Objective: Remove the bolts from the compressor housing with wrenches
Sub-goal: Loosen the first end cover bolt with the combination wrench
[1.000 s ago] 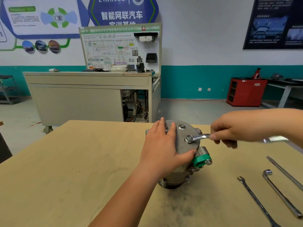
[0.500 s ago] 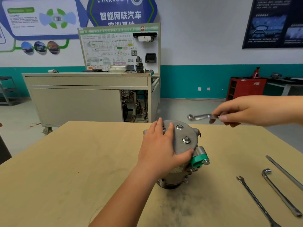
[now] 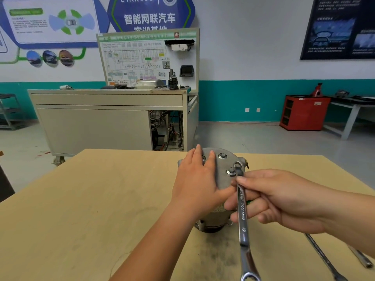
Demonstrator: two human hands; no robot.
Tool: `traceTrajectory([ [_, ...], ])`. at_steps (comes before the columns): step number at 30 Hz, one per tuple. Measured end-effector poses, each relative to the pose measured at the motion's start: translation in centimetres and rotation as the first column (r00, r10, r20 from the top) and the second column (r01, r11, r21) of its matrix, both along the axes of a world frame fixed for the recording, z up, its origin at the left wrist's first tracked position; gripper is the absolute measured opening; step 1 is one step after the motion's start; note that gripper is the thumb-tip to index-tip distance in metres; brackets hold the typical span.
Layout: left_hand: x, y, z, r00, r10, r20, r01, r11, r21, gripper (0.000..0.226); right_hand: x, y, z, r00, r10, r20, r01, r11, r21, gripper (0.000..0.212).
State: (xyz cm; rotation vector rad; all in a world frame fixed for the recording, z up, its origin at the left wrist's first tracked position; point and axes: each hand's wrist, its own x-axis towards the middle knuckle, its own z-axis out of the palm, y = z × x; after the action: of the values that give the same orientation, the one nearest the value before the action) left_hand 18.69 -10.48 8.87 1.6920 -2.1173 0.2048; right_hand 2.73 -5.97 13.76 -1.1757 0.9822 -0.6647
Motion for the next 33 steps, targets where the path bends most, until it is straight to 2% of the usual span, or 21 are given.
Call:
traceTrajectory([
  [8,0.2,-0.2,0.2,0.999,-0.006,0.034,0.005,0.999,0.037,0.117,1.2,0.2,0.3,1.0,-0.01,0.027,0.009,1.0,0.03,0.018],
  [16,0.0,-0.1,-0.1,1.0,-0.016,-0.021,0.016,1.0,-0.015,0.116,0.3,0.2,0.2,0.997,-0.028,-0.071,0.026,0.999,-0.03,0.023],
  [25,0.2,0.0,-0.2,1.0,-0.013,-0.025,0.012,1.0,-0.027,0.116,-0.1,-0.2,0.5,0.997,0.028,-0.072,-0.029,0.999,-0.016,0.019],
  [27,0.2,0.0,-0.2,1.0,-0.01,-0.024,0.009,1.0,-0.028,0.116,-0.5,-0.8,0.8,0.99,0.048,-0.133,-0.054,0.998,-0.042,0.021],
  [30,0.3,-0.1,-0.2,1.0,-0.006,-0.018,0.006,0.999,-0.031,0.116,-1.4,-1.9,1.6,0.938,0.155,-0.311,-0.175,0.984,-0.04,0.026],
  [33,0.5,-0.1,-0.3,1.0,-0.003,-0.017,0.003,1.0,-0.026,0.115,-2.4,-2.9,2.6,0.789,0.274,-0.55,-0.325,0.946,0.005,0.029],
])
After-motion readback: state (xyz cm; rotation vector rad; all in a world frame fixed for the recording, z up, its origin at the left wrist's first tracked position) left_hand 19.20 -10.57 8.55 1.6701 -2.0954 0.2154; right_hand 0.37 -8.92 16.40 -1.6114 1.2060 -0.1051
